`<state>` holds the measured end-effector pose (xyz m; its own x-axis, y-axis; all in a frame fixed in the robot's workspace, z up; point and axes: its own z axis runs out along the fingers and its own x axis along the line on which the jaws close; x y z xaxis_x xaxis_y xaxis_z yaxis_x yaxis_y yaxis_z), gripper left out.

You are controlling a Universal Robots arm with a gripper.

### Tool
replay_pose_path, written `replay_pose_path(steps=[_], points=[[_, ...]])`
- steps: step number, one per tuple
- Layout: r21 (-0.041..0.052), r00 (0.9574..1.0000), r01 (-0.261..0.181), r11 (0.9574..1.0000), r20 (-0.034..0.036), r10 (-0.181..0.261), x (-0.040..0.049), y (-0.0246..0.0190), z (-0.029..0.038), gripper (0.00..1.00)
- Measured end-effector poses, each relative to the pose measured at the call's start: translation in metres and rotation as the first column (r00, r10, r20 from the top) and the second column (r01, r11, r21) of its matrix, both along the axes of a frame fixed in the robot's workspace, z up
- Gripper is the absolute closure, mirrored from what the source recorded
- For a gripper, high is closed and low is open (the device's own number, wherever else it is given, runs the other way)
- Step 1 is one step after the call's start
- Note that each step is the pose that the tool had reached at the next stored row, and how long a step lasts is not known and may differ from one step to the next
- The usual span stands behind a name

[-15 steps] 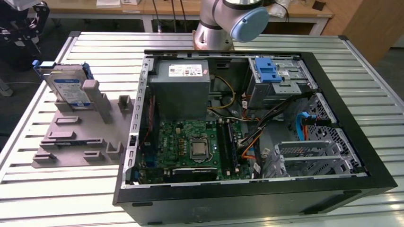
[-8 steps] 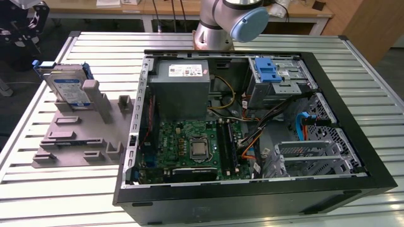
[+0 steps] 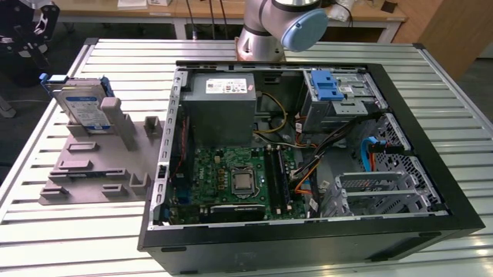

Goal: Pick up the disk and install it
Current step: 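Pick up the disk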

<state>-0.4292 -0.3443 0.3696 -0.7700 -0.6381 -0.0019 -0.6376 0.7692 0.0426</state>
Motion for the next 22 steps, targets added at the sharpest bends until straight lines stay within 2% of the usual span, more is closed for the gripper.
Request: replay_pose_path(steps=[6,13,16,17,18,22], points=[[0.0000,0.9982,-0.059,0.9982,0.0000,0.059,0.0000,0.0000,0.0000,0.89],[0.0000,0.9935,-0.114,0.9935,0.0001,0.114,0.0000,0.0000,0.0000,0.89],[0.0000,0.9890,-0.148,0.9890,0.0002,0.148,0.0000,0.0000,-0.0001,0.89],[0.0000,0.9852,-0.172,0.9852,0.0001,0.172,0.0000,0.0000,-0.0001,0.89],[-0.0001,0.9837,-0.180,0.9837,0.0001,0.180,0.0000,0.0000,-0.0001,0.89],[0.0002,0.9817,-0.190,0.9817,0.0002,0.190,0.0000,0.0010,-0.0006,0.89]])
